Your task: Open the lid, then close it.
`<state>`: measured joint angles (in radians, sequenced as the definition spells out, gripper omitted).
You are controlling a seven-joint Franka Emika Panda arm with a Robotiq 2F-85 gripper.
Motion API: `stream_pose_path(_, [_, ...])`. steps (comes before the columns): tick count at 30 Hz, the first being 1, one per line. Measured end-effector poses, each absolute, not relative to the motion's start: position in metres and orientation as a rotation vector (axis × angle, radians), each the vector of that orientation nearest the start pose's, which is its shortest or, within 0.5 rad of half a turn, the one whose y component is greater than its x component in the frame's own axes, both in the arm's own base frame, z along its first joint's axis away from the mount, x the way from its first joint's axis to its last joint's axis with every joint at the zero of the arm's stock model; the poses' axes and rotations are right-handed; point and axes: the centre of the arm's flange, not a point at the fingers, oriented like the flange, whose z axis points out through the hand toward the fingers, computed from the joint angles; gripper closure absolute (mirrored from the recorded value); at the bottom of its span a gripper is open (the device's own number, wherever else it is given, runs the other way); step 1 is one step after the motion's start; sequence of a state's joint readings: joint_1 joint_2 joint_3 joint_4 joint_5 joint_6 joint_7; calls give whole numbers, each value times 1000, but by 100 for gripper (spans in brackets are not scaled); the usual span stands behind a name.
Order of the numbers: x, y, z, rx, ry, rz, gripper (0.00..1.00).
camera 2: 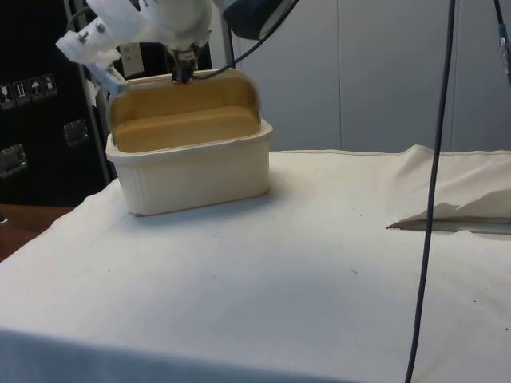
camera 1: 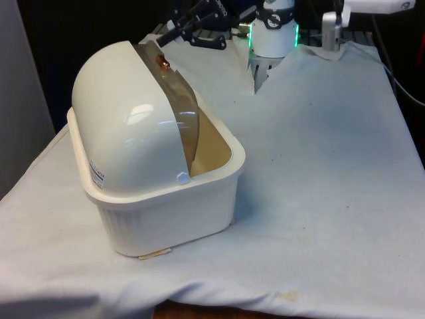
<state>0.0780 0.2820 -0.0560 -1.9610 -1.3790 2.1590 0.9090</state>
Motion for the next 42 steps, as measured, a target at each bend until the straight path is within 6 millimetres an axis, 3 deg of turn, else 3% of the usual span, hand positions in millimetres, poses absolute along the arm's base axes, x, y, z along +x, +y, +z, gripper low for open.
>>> stream_pose_path(16, [634,-68,389,2057,5,513,100])
stream_pose_path(42, [646,-60,391,2208,96,532,100])
